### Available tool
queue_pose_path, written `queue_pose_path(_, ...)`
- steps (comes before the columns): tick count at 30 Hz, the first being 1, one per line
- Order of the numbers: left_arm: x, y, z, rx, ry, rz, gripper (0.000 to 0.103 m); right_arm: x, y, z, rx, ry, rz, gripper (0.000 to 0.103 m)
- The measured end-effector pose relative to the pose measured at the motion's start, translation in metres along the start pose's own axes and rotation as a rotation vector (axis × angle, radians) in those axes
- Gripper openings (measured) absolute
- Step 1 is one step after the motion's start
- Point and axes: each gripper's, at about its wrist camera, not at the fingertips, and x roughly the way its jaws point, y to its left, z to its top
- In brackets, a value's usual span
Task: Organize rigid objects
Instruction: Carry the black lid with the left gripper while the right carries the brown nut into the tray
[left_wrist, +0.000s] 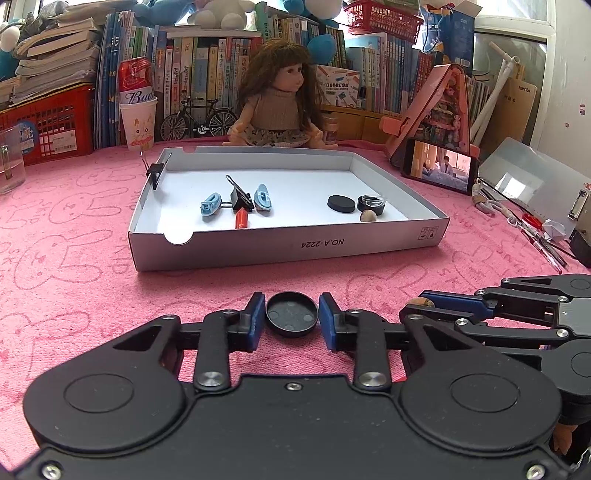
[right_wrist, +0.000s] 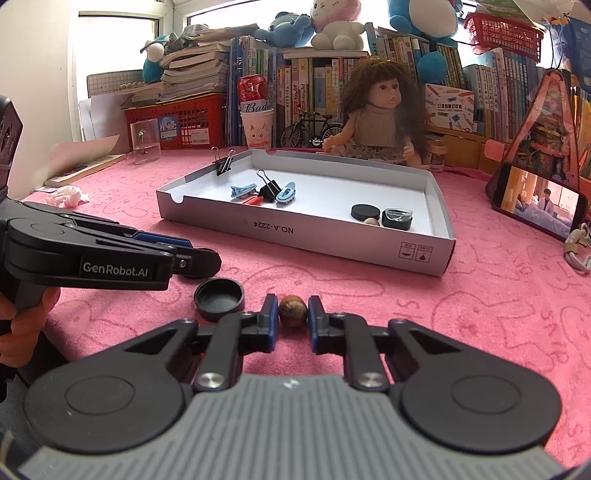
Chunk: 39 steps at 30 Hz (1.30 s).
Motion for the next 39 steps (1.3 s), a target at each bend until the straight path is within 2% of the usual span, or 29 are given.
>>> queue_pose_path(6, -0.006, 0.000, 0.007, -0.025, -0.003, 0.014, 0.030, 0.001, -0.004, 0.004, 0.017, -0.004, -0.028, 0.021)
queue_pose_path(17, -0.016, 0.004, 0.032, -0.043, -0.064, 0.024, 0.030, 0.003, -0.022, 0.027, 0.086, -0.047, -0.106, 0.021)
queue_pose_path(27, -0.009, 0.016, 0.060, -0.049, -0.115, 0.063, 0.030, 0.013, -0.042, 0.051, 0.132, -0.071, -0.179, 0.021)
queue_pose_path(39, 0.033, 0.038, 0.074, -0.091, -0.056, 0.099, 0.030, 0.045, -0.065, 0.067, 0.189, -0.037, -0.215, 0.021)
